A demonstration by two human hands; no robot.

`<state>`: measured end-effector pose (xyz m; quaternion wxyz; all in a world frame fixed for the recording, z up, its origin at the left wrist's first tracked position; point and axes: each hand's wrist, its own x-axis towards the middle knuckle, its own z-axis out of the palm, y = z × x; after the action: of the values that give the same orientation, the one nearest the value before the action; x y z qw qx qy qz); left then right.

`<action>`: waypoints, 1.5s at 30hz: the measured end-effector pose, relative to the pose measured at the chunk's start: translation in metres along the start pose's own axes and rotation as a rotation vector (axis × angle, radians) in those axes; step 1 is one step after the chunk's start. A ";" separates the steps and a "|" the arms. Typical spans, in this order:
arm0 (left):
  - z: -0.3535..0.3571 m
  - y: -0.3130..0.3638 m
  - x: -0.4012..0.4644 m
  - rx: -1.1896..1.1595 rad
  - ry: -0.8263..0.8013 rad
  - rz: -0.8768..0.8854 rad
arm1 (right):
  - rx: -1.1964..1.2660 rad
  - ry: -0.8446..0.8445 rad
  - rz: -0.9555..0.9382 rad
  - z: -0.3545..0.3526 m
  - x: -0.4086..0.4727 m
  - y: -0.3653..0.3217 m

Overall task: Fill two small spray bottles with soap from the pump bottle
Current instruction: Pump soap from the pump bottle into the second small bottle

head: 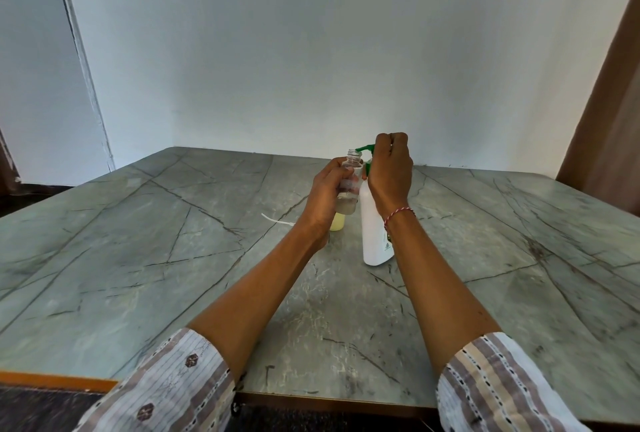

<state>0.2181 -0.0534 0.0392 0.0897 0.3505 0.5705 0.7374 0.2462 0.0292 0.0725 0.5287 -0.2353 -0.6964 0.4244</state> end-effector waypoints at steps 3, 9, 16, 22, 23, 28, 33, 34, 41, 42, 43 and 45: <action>0.000 0.000 0.000 0.005 -0.009 0.000 | -0.025 -0.005 -0.015 -0.003 0.001 0.003; 0.002 0.002 0.000 0.003 -0.010 -0.008 | -0.061 0.000 -0.002 -0.002 0.001 0.000; 0.000 0.001 -0.001 -0.008 -0.006 -0.009 | -0.042 -0.028 -0.022 -0.003 0.001 0.000; 0.001 0.001 -0.001 -0.007 -0.007 -0.007 | 0.019 -0.032 -0.024 -0.001 -0.001 -0.001; 0.000 0.001 -0.001 -0.010 -0.006 -0.007 | 0.025 -0.028 -0.025 -0.001 -0.001 -0.001; -0.001 0.000 -0.002 -0.008 -0.005 -0.006 | 0.025 -0.024 -0.019 0.000 -0.001 0.000; 0.000 0.000 -0.001 -0.002 -0.010 -0.017 | -0.043 -0.028 -0.026 -0.003 0.000 0.003; 0.000 0.000 -0.001 -0.001 -0.011 -0.019 | -0.082 -0.046 -0.034 -0.004 0.000 0.004; 0.002 -0.001 -0.001 0.018 0.000 -0.005 | -0.086 0.007 0.007 -0.001 0.001 0.001; 0.002 0.000 -0.001 0.012 0.002 -0.005 | -0.093 -0.024 -0.006 -0.004 0.001 0.003; 0.002 0.000 -0.001 0.004 0.003 -0.005 | -0.096 -0.049 -0.012 -0.005 0.001 0.005; 0.001 0.001 -0.001 -0.004 0.000 -0.005 | -0.078 -0.056 -0.013 -0.006 0.000 0.005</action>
<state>0.2199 -0.0537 0.0394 0.0920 0.3490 0.5699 0.7382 0.2511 0.0340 0.0690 0.5022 -0.2392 -0.7285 0.3998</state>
